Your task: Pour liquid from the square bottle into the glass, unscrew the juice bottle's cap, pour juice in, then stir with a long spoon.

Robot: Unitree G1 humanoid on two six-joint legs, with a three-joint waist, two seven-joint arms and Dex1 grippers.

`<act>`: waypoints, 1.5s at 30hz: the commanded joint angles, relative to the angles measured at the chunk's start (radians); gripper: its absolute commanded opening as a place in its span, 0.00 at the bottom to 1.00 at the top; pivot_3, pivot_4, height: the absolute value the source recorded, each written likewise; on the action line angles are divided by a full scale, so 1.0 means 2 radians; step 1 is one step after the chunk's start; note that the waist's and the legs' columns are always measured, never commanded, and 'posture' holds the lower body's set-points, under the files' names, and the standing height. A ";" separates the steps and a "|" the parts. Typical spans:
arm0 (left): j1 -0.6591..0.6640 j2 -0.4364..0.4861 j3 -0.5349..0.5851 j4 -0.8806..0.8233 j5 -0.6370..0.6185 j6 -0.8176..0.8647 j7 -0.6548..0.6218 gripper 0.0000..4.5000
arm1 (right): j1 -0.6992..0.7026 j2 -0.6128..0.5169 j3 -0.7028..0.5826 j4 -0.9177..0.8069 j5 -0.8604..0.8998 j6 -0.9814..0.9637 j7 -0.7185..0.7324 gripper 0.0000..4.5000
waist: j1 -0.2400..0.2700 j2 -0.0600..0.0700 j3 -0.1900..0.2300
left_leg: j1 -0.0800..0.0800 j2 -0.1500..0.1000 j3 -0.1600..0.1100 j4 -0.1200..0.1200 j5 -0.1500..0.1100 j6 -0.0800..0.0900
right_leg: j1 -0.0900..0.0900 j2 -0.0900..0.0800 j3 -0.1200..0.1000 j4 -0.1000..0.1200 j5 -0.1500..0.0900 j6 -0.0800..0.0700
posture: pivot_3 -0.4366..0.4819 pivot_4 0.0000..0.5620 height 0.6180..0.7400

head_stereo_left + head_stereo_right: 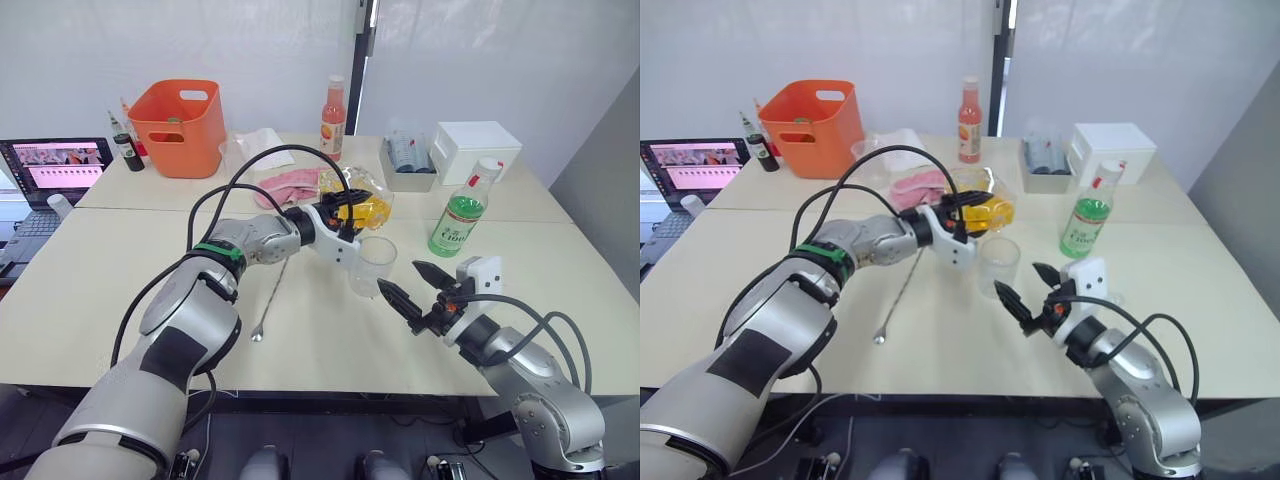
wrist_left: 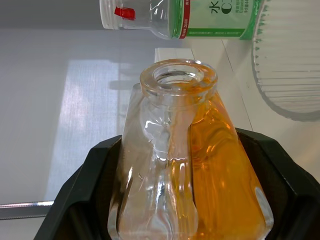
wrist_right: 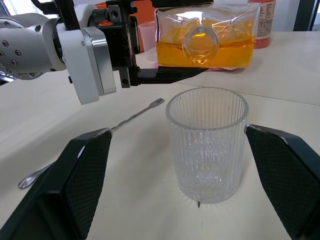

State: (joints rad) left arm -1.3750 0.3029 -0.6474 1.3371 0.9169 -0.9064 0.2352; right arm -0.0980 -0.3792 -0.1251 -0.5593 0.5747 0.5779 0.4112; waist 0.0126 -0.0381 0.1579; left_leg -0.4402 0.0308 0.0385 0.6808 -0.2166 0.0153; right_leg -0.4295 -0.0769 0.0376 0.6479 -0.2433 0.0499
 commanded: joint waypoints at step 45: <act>-0.046 0.002 -0.019 -0.016 0.020 0.021 0.091 0.63 | -0.005 0.002 -0.003 -0.022 0.027 -0.004 -0.011 1.00 | 0.000 0.000 0.000 | 0.000 0.000 0.000 0.000 0.000 0.000 | 0.000 0.000 0.000 0.000 0.000 0.000 | 0.48 0.27 0.79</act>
State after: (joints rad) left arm -1.3760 0.3029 -0.7111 1.3393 0.9855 -0.8710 0.3594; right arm -0.1002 -0.3742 -0.1256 -0.5595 0.6120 0.5781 0.3894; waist 0.0124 -0.0381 0.1579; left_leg -0.4402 0.0308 0.0386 0.6811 -0.2166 0.0153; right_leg -0.4295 -0.0769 0.0375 0.6481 -0.2433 0.0499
